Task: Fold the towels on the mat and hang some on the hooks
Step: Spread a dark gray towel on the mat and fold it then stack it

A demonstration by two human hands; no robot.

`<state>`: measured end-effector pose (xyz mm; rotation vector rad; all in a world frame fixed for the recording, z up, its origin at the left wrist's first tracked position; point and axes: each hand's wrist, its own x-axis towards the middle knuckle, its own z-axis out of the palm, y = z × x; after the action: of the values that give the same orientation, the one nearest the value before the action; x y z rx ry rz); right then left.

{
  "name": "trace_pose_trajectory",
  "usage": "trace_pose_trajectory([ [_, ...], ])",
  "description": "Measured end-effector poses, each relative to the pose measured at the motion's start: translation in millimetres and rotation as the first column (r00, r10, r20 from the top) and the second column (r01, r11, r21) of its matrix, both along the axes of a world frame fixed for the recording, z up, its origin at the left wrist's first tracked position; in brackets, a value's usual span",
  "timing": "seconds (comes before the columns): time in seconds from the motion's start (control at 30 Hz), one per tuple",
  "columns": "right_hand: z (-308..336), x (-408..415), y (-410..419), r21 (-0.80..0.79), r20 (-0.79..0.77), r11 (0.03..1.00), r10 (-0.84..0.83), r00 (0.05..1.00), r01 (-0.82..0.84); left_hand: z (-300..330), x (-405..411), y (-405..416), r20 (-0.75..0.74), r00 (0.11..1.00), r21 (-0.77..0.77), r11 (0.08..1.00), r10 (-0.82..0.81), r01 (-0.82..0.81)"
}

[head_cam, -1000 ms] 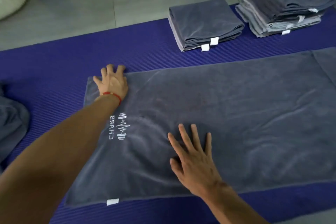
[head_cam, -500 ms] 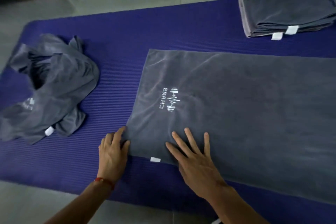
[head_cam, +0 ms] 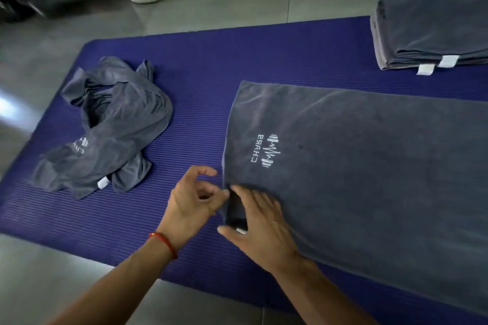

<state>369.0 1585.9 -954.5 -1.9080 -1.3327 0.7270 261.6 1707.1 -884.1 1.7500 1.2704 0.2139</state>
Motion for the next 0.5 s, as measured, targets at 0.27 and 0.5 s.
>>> trace_pose_trajectory([
  [0.27,9,48,-3,-0.11,-0.278,0.901,-0.433,0.857,0.42,-36,109,103,-0.211,0.961,0.367,0.897,-0.178,0.247],
  [0.5,5,61,-40,-0.158,-0.381,0.89,-0.455,0.805,0.428,-73,203,182,-0.551,0.793,0.245,0.857,-0.261,0.453],
])
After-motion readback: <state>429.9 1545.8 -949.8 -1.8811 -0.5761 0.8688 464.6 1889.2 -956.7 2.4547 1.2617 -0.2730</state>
